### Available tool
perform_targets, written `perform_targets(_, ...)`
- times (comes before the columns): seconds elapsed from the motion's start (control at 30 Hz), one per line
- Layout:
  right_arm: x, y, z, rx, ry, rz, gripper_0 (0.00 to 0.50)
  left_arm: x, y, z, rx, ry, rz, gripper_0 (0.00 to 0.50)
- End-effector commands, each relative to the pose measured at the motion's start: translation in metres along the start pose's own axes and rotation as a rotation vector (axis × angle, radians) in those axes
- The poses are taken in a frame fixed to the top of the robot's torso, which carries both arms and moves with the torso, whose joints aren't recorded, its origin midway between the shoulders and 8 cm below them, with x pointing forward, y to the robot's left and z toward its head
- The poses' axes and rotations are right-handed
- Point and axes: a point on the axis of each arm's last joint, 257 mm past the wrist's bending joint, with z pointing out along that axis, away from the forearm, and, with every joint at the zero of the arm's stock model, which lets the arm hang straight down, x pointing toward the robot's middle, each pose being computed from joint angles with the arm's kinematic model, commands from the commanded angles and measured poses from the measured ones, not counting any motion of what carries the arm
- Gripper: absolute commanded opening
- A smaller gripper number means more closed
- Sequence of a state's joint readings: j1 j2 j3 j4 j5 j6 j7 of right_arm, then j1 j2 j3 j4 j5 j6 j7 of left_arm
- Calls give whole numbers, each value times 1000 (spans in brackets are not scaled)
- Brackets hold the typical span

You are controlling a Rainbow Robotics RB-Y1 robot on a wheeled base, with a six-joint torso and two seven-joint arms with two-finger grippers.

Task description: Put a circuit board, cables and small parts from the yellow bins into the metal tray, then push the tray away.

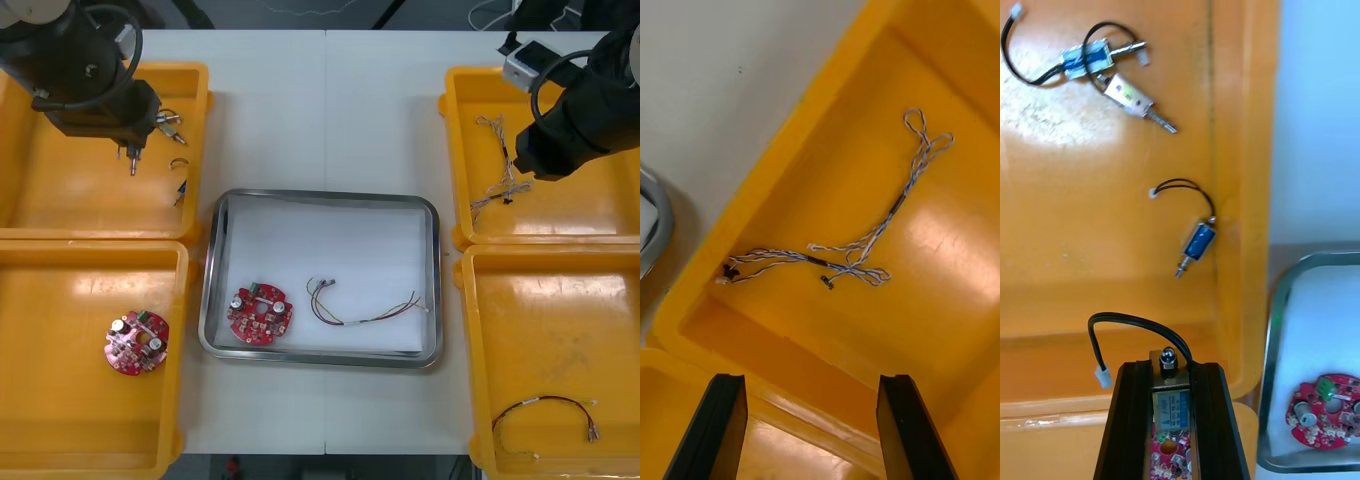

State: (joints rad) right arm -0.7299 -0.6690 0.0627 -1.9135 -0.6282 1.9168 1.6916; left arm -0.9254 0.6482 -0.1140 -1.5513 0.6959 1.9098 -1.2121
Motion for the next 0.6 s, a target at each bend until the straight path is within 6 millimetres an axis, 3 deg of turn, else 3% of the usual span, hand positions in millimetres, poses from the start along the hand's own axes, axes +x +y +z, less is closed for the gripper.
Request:
perform_targets(0.03, -15, -38, -16, 53, -12, 191, 500, -20, -40, -35, 49, -108, 124, 0)
perform_targets(0.23, -13, -58, -7, 53, 43, 338, 500, -8, -94, -29, 83, -116, 162, 0)
perform_targets(0.37, -17, -68, -3, 46, 75, 436, 500, 11, -129, -15, 103, -77, 184, 1)
perform_targets(0.47, -19, -72, 2, 45, 103, 476, 500, 32, -141, 3, 96, -27, 195, 0)
perform_targets(0.6, -21, -80, 11, 51, 124, 516, 500, 59, -141, 30, 46, 34, 215, 0)
